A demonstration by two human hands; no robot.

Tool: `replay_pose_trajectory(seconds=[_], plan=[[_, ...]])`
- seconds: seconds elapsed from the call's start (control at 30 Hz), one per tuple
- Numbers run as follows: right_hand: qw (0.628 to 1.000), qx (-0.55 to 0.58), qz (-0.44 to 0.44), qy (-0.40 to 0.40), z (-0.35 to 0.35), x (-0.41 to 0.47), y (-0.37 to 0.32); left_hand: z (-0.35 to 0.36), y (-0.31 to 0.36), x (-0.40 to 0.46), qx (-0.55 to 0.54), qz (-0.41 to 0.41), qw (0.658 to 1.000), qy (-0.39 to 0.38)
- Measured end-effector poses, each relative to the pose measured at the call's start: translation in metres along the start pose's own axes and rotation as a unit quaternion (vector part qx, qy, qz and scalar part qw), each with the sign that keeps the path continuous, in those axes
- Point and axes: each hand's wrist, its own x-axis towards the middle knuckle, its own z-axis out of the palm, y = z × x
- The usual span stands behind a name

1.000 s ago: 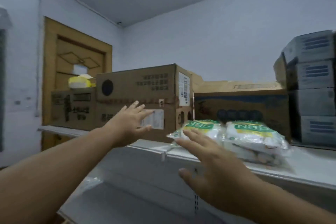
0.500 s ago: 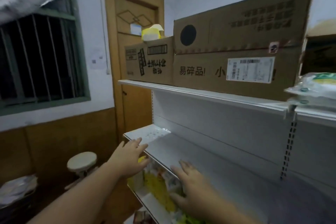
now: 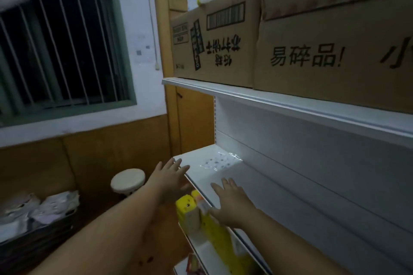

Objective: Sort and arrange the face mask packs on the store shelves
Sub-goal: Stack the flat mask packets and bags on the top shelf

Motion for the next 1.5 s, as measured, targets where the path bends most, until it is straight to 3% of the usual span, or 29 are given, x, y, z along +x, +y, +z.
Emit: replay_pose_trajectory(seconds=[0.43,0.63,0.8,1.0,1.23,1.37,1.43,1.5], plan=[[0.999,0.02,0.039,-0.015,0.017,0.133,0.03,0.045,-0.055,0.164,-0.026,0.04,0.999,0.001],[0.989,0.061,0.128,-0.029,0.041,0.213,0.043,0.093,-0.08,0.266,-0.019,0.181,0.982,-0.046],[0.964,0.106,0.243,-0.02,0.068,0.258,0.055,0.131,-0.072,0.336,-0.086,0.255,0.96,-0.078],[0.927,0.096,0.361,0.034,0.091,0.293,0.072,0.172,-0.045,0.372,-0.196,0.22,0.952,-0.082],[0.921,0.017,0.389,-0.025,0.11,0.315,0.077,0.202,-0.043,0.364,-0.269,0.2,0.942,0.026],[0.916,0.013,0.4,0.03,0.108,0.319,0.076,0.204,-0.05,0.369,-0.269,0.214,0.939,0.025],[0.907,0.065,0.405,0.092,0.105,0.316,0.076,0.194,-0.057,0.375,-0.358,0.199,0.912,-0.02],[0.899,0.108,0.397,0.147,0.101,0.31,0.074,0.174,-0.063,0.382,-0.516,0.126,0.842,-0.099]])
